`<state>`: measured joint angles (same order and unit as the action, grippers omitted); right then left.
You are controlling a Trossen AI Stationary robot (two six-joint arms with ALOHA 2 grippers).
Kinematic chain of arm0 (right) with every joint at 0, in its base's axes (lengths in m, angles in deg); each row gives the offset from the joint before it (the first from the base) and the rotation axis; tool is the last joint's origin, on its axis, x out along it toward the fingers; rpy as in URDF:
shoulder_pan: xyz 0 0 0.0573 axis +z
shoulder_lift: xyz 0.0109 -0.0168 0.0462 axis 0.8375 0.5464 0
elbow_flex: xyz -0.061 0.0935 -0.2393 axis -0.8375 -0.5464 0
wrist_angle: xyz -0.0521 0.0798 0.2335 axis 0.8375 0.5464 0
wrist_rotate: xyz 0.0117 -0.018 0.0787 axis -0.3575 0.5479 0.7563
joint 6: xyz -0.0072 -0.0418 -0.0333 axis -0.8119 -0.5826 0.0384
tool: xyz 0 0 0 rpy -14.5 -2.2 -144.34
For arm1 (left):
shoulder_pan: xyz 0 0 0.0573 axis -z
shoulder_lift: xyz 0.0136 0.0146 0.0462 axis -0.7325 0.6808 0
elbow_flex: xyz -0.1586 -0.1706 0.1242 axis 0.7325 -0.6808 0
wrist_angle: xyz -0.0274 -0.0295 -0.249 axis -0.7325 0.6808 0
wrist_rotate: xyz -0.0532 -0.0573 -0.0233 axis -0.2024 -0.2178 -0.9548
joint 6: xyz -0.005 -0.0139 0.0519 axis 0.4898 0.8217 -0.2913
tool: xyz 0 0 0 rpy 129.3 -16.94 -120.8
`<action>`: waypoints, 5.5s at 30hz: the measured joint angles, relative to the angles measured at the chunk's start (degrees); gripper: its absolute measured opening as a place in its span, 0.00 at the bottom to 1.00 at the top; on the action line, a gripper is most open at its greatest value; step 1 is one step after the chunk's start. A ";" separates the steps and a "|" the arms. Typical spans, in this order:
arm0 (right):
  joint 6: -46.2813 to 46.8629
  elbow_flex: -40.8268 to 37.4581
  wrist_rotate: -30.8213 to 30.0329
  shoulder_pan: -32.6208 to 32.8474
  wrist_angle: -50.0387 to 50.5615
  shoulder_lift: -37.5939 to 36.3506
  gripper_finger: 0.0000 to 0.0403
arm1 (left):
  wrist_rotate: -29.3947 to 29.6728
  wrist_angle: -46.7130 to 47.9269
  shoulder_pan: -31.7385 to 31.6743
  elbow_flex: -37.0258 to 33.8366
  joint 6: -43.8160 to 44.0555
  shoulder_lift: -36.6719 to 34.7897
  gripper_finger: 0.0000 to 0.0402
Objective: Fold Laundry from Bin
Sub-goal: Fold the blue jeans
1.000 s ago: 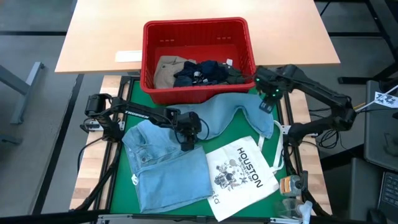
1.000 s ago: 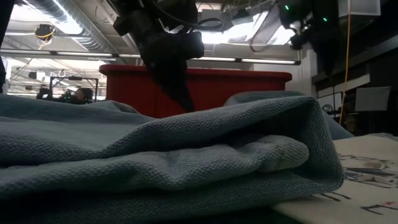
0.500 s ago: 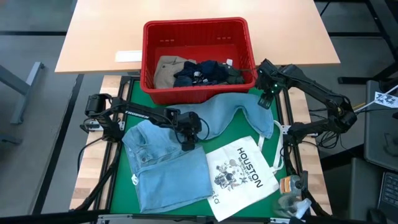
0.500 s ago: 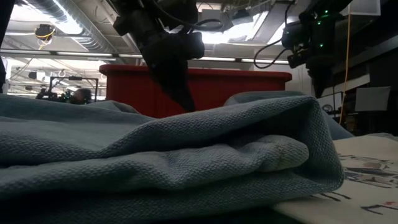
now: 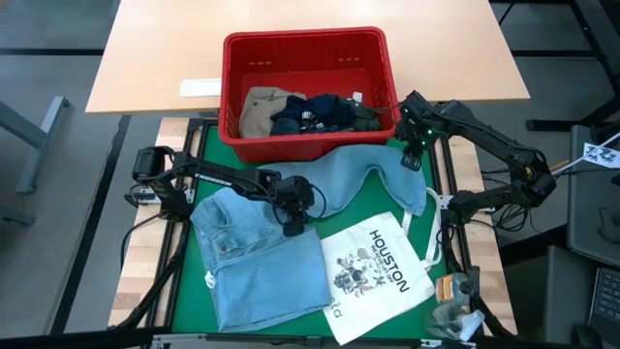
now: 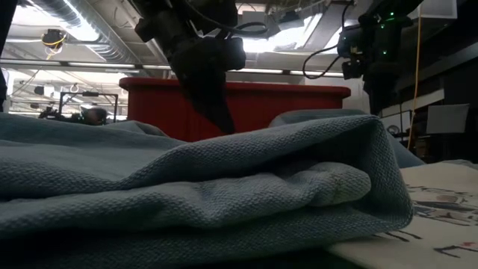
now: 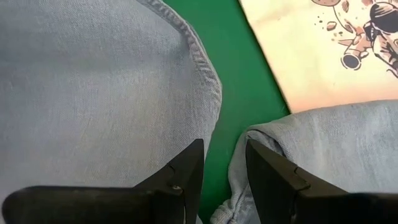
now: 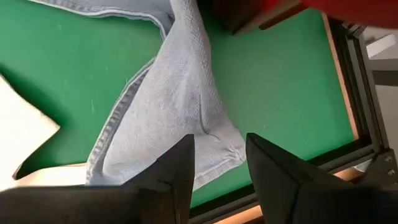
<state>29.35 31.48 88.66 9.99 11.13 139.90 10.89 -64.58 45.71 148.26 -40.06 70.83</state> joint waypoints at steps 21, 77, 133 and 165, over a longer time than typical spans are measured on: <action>-2.88 0.11 3.64 0.04 1.16 6.20 0.16 | 0.04 -0.26 -0.02 0.04 0.27 0.00 0.28; 27.77 27.02 37.68 12.14 2.05 6.37 0.04 | 5.66 -16.61 3.29 0.35 3.34 1.86 0.28; 33.38 27.02 37.22 15.10 -3.10 6.37 0.04 | 26.76 -53.00 13.88 0.31 -53.14 6.27 0.05; 28.28 27.02 18.22 14.99 10.96 6.37 0.44 | 36.64 -53.83 15.70 0.31 -38.66 1.99 0.00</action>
<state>57.63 58.49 106.88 24.98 22.09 146.27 47.53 -118.41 61.41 148.57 -78.71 72.81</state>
